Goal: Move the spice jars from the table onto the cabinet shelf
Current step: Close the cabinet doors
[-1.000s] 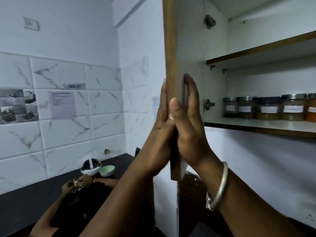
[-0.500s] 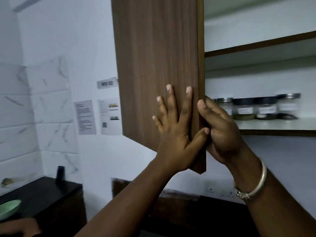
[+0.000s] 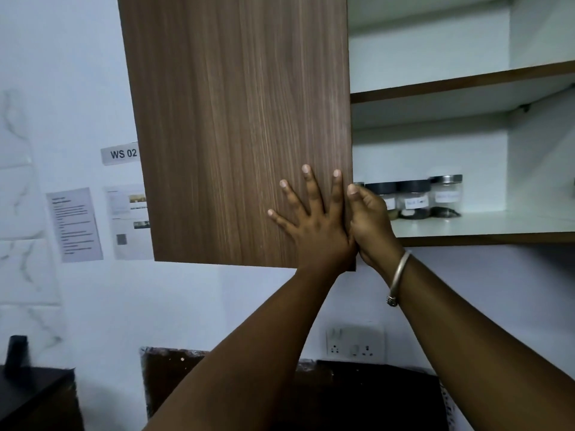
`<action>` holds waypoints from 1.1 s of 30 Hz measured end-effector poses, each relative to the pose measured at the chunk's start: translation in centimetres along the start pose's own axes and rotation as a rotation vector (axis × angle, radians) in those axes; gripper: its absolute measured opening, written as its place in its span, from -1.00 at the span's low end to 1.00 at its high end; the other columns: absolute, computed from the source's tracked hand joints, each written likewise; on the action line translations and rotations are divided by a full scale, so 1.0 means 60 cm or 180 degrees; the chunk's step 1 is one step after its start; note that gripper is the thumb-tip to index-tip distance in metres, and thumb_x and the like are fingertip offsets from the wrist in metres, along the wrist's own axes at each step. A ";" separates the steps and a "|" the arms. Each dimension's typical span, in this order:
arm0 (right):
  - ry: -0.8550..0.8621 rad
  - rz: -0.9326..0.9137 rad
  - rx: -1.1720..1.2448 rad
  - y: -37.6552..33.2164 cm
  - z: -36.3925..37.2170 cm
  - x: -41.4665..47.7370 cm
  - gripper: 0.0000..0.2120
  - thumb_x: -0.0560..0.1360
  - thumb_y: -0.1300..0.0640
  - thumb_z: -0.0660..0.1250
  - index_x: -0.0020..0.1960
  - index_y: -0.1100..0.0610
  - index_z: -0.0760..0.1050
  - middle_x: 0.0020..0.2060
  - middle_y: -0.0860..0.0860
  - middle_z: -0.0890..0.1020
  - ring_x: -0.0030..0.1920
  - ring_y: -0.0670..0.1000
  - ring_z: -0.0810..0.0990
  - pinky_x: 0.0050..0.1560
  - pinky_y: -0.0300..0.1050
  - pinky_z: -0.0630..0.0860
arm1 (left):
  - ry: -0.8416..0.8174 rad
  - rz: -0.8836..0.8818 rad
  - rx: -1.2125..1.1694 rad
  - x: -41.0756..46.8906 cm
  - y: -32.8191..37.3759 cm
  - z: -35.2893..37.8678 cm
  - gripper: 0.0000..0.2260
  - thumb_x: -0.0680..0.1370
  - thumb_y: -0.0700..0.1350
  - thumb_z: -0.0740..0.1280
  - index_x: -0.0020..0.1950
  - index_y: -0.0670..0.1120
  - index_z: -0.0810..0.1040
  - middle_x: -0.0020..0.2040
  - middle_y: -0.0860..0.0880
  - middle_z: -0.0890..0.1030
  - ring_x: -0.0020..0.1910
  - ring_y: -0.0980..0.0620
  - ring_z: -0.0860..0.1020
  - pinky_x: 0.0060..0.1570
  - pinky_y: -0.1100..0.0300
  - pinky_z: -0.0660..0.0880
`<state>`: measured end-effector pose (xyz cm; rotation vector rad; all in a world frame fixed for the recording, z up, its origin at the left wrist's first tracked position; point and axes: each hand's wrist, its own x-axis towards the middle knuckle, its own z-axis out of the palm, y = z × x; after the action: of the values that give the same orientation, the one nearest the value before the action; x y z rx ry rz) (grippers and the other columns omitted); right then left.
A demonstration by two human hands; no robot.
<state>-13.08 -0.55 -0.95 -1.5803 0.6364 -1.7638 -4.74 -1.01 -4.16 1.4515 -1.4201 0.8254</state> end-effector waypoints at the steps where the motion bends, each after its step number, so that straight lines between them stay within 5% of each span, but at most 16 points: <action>1: 0.0035 0.0012 -0.0051 0.009 -0.001 0.012 -0.71 0.74 0.03 0.14 0.02 -0.02 0.62 0.05 0.04 0.73 0.14 0.03 0.70 0.29 0.14 0.61 | -0.0022 -0.0015 0.0024 0.006 0.001 0.012 0.08 0.39 0.41 0.40 0.71 0.10 -0.12 0.72 -0.19 -0.17 0.65 -0.44 -0.21 0.37 -0.67 -0.06; 7: 0.0167 -0.0038 -0.0432 0.045 0.000 0.060 -0.71 0.75 0.05 0.12 0.05 0.06 0.60 -0.10 -0.05 0.69 -0.04 -0.07 0.67 0.11 -0.03 0.61 | -0.0168 -0.0061 0.0148 0.031 -0.001 0.061 0.14 0.32 0.44 0.43 0.71 0.09 -0.09 0.71 -0.24 -0.12 0.63 -0.49 -0.16 0.34 -0.70 -0.12; 14: 0.0109 -0.0090 -0.0776 0.066 0.000 0.085 -0.67 0.75 0.02 0.09 0.14 0.12 0.59 0.04 0.11 0.69 0.09 0.08 0.66 0.20 0.04 0.60 | -0.0048 -0.0080 0.0279 0.042 -0.003 0.093 0.00 0.42 0.46 0.34 0.71 0.10 -0.01 0.71 -0.24 -0.08 0.63 -0.50 -0.13 0.36 -0.67 -0.16; 24: 0.0019 0.0026 -0.0625 0.057 -0.004 0.082 -0.72 0.75 0.02 0.09 0.11 0.02 0.58 0.04 0.06 0.70 0.08 0.05 0.67 0.22 0.05 0.61 | -0.0413 -0.0003 0.0150 0.041 -0.004 0.074 0.13 0.33 0.48 0.38 0.71 0.12 -0.14 0.71 -0.23 -0.22 0.62 -0.48 -0.25 0.34 -0.67 -0.23; 28: -0.0276 0.0292 -0.0585 0.021 -0.024 0.057 -0.74 0.76 0.11 0.10 0.25 0.09 0.56 0.23 0.13 0.65 0.25 0.12 0.62 0.37 0.09 0.53 | -0.0742 0.0012 -0.0097 0.037 0.006 0.023 -0.24 0.61 0.34 0.10 0.70 0.16 -0.18 0.70 -0.14 -0.30 0.63 -0.42 -0.31 0.41 -0.64 -0.17; 33: -0.0231 -0.0123 -0.0978 -0.040 -0.100 -0.015 -0.57 0.75 0.01 0.10 0.60 0.08 0.30 0.55 0.02 0.41 0.50 -0.06 0.39 0.53 -0.14 0.31 | -0.0723 -0.0039 -0.1393 0.001 0.084 -0.037 -0.52 0.74 0.12 -0.04 0.69 0.14 0.12 0.74 0.00 -0.05 0.70 -0.23 -0.13 0.57 -0.42 -0.05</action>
<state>-19.38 1.21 -0.62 -1.8636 0.8798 -1.6880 -9.40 1.43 -2.56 1.2369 -1.6365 0.3156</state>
